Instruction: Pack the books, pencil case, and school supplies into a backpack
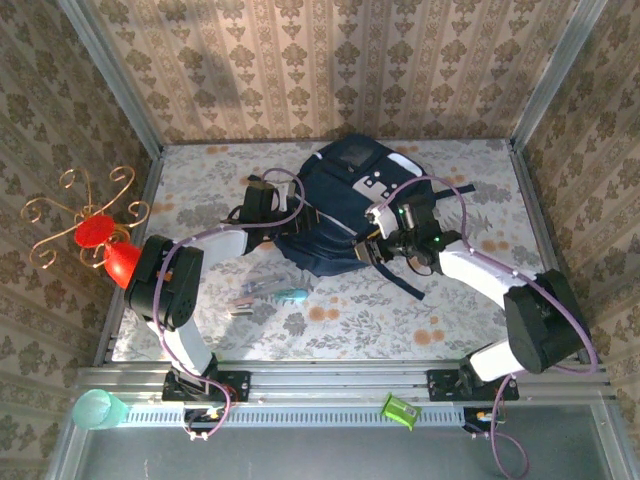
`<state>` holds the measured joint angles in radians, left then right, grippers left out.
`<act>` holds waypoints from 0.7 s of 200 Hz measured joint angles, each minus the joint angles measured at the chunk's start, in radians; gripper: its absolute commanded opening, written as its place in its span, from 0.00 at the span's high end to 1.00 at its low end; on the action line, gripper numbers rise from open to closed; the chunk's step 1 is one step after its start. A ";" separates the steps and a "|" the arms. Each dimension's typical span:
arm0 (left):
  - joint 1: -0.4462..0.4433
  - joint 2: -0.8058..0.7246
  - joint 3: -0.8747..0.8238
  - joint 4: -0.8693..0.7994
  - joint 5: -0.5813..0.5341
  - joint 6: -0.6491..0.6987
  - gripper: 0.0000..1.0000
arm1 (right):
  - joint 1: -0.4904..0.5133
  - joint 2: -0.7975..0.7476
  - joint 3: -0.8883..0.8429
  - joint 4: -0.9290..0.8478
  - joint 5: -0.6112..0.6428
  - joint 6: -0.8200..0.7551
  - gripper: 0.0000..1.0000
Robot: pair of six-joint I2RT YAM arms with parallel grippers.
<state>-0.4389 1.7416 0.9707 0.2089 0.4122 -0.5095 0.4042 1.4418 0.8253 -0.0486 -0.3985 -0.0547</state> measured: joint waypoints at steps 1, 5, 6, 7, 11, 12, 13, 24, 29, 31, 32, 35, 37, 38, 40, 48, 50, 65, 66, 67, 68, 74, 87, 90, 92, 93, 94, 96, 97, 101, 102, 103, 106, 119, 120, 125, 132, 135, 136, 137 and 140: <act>0.000 0.000 0.000 0.000 0.000 0.000 0.32 | 0.002 -0.002 0.000 0.000 0.005 0.000 0.41; 0.000 0.000 0.000 0.000 0.000 0.000 0.32 | 0.007 -0.006 -0.002 0.001 0.015 -0.003 0.41; 0.000 0.000 0.000 0.000 0.000 0.000 0.32 | 0.008 -0.007 -0.002 0.001 0.020 -0.002 0.40; 0.000 0.000 0.000 0.000 0.000 0.000 0.32 | 0.009 -0.007 -0.002 0.000 0.022 -0.002 0.40; 0.000 0.000 0.000 0.000 0.000 0.000 0.32 | 0.014 -0.009 -0.002 0.002 0.033 -0.004 0.40; 0.000 0.001 0.000 0.000 0.000 0.000 0.32 | 0.015 -0.009 -0.002 0.003 0.035 -0.005 0.39; 0.000 0.001 0.000 0.000 0.000 0.000 0.32 | 0.016 -0.009 -0.002 0.004 0.039 -0.005 0.39; 0.000 0.003 0.002 0.000 0.002 0.000 0.32 | 0.026 -0.006 -0.002 0.006 0.061 -0.011 0.38; 0.000 0.006 0.003 0.000 0.003 0.000 0.32 | 0.030 -0.003 -0.001 0.006 0.069 -0.014 0.38; 0.000 0.007 0.003 0.000 0.004 0.000 0.32 | 0.032 -0.002 0.000 0.006 0.072 -0.015 0.37; 0.000 0.007 0.004 0.000 0.004 0.000 0.32 | 0.033 -0.001 0.000 0.006 0.074 -0.015 0.37; 0.000 0.010 0.005 0.000 0.004 0.000 0.32 | 0.035 0.002 0.000 0.006 0.078 -0.017 0.37; 0.000 0.010 0.006 0.000 0.005 0.000 0.32 | 0.036 0.005 0.001 0.007 0.078 -0.018 0.37; 0.000 0.011 0.006 0.000 0.005 0.000 0.32 | 0.037 0.005 0.001 0.008 0.078 -0.018 0.37; 0.000 0.012 0.006 0.000 0.005 0.000 0.32 | 0.038 0.008 0.002 0.008 0.080 -0.019 0.37; 0.000 0.016 0.007 0.000 0.008 0.000 0.32 | 0.043 0.022 0.005 0.008 0.084 -0.022 0.37; 0.000 0.016 0.007 0.000 0.008 0.000 0.32 | 0.045 0.026 0.006 0.008 0.085 -0.022 0.37; 0.000 0.016 0.008 0.000 0.011 0.000 0.32 | 0.056 0.057 0.018 0.007 0.097 -0.026 0.37; 0.000 0.016 0.008 0.000 0.011 0.000 0.32 | 0.057 0.058 0.018 0.008 0.098 -0.027 0.37; 0.000 0.016 0.008 0.000 0.011 0.000 0.32 | 0.057 0.060 0.019 0.008 0.098 -0.027 0.37; 0.000 0.016 0.008 0.000 0.011 0.000 0.32 | 0.058 0.064 0.020 0.008 0.100 -0.028 0.37; 0.000 0.016 0.010 0.000 0.011 0.000 0.32 | 0.062 0.076 0.026 0.007 0.105 -0.029 0.37; 0.000 0.016 0.012 0.000 0.011 0.000 0.32 | 0.067 0.096 0.038 0.004 0.114 -0.031 0.39; 0.000 0.016 0.013 0.000 0.011 0.000 0.32 | 0.069 0.100 0.041 0.003 0.116 -0.033 0.39; 0.000 0.016 0.013 0.000 0.011 0.000 0.32 | 0.069 0.103 0.043 0.000 0.117 -0.033 0.39; 0.000 0.016 0.013 0.000 0.011 0.000 0.32 | 0.069 0.104 0.044 0.000 0.118 -0.033 0.40; 0.000 0.016 0.013 0.000 0.011 0.000 0.32 | 0.070 0.106 0.045 -0.001 0.119 -0.033 0.40; 0.000 0.016 0.013 0.000 0.011 0.000 0.32 | 0.071 0.109 0.048 -0.002 0.121 -0.035 0.40; 0.000 0.016 0.013 0.000 0.011 0.000 0.32 | 0.071 0.110 0.049 -0.002 0.122 -0.036 0.40; 0.000 0.016 0.013 0.000 0.011 0.000 0.32 | 0.072 0.114 0.053 -0.004 0.126 -0.037 0.41; 0.000 0.016 0.013 0.000 0.011 0.000 0.32 | 0.073 0.116 0.054 -0.004 0.127 -0.038 0.41; 0.000 0.016 0.013 0.000 0.011 0.000 0.32 | 0.074 0.117 0.055 -0.004 0.128 -0.039 0.42; 0.000 0.016 0.013 0.000 0.011 0.000 0.32 | 0.075 0.120 0.057 -0.006 0.132 -0.040 0.43; 0.000 0.016 0.013 0.000 0.011 0.000 0.32 | 0.083 0.130 0.063 -0.007 0.149 -0.045 0.49; 0.000 0.016 0.013 0.000 0.011 0.000 0.32 | 0.084 0.131 0.063 -0.007 0.150 -0.046 0.50; 0.000 0.016 0.013 0.000 0.011 0.000 0.32 | 0.087 0.132 0.063 -0.007 0.156 -0.046 0.52; 0.000 0.016 0.013 0.000 0.011 0.000 0.32 | 0.091 0.132 0.064 -0.008 0.164 -0.046 0.55; 0.000 0.016 0.013 0.000 0.011 0.000 0.32 | 0.092 0.132 0.063 -0.007 0.166 -0.051 0.56; 0.000 0.016 0.013 -0.001 0.011 0.000 0.32 | 0.093 0.132 0.064 -0.007 0.166 -0.051 0.57; 0.000 0.016 0.013 0.000 0.011 0.000 0.32 | 0.094 0.132 0.064 -0.007 0.167 -0.049 0.57; 0.000 0.016 0.013 0.000 0.011 0.000 0.32 | 0.095 0.132 0.064 -0.007 0.171 -0.047 0.58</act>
<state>-0.4389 1.7573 0.9836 0.2085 0.4232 -0.5095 0.4995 1.5738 0.8890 -0.0559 -0.2276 -0.1020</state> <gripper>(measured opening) 0.678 0.462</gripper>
